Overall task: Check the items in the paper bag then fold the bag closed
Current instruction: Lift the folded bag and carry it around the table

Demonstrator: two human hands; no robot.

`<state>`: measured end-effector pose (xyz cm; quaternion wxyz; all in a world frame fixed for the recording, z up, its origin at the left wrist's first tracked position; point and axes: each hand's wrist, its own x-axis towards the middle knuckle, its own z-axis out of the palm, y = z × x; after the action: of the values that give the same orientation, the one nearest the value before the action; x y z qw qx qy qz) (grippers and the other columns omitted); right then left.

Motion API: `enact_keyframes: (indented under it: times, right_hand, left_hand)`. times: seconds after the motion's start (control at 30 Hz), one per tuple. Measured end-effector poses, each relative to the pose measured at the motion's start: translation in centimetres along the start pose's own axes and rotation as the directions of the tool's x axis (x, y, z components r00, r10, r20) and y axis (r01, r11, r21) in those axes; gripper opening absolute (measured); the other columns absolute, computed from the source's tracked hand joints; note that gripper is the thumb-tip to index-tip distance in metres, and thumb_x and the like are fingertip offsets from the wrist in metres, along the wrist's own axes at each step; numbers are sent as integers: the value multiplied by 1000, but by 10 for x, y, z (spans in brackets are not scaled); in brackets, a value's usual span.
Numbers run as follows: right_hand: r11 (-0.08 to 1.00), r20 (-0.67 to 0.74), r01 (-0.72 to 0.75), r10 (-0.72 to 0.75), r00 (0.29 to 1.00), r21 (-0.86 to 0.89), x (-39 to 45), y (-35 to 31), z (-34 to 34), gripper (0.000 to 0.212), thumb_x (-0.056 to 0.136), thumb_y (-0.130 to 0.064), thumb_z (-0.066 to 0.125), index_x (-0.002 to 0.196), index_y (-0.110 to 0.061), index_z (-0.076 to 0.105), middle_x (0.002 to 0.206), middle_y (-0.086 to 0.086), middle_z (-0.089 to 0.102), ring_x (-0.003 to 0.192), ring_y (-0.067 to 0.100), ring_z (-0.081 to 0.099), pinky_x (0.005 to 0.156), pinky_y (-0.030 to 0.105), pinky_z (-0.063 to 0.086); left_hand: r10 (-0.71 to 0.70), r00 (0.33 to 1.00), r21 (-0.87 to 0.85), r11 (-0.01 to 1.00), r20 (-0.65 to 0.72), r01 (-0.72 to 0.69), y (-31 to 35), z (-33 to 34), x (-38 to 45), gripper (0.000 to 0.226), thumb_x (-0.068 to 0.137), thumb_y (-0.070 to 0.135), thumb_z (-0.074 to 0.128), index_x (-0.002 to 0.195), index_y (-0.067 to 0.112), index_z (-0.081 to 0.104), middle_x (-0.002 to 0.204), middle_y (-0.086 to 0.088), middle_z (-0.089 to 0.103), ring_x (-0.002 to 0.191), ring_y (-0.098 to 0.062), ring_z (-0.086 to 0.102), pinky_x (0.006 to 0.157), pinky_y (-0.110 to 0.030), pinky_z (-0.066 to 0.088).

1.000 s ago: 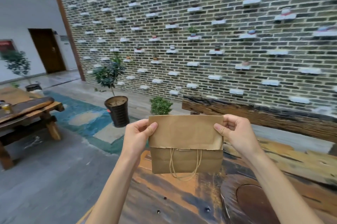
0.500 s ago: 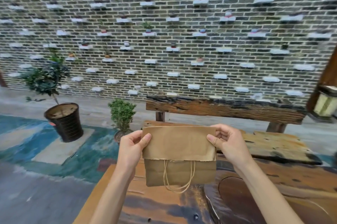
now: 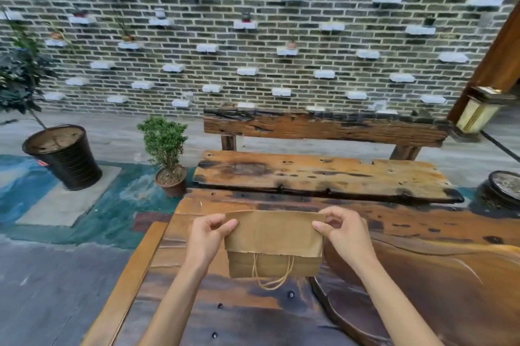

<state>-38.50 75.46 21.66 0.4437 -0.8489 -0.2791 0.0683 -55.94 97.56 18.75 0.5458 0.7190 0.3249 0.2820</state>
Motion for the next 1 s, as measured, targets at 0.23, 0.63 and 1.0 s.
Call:
enact_keyframes:
  times: [0.23,0.63,1.0]
  right_hand:
    - [973,94,-230,230,969,-12,-20,67,57,12,74,-14,85,77,-22,77,71,-3,76,68,8,70,69,28,54]
    - [858,258,-504,510,821,-94,-58,137,130,6,72,-2,85,75,-6,81,73,12,78,64,14,68,71,30,58]
    - [866,404,-348,480,779,-359,-64,155,138,13,81,-25,79,93,-22,78,89,-4,76,90,13,68,79,24,50]
  left_hand:
    - [-192,979,193,966,75,174,-83,14,-10,64,79,8,79,39,20,30,42,8,25,53,-12,23,48,-25,21]
    - [-498,863,317,834,83,451,-179,24,-46,10,76,5,81,67,5,76,67,-4,66,70,-11,58,60,-27,43]
    - [-511,837,469,799,198,377,-206,32,-57,13,77,5,81,89,6,79,80,-6,75,81,-17,69,80,-36,57]
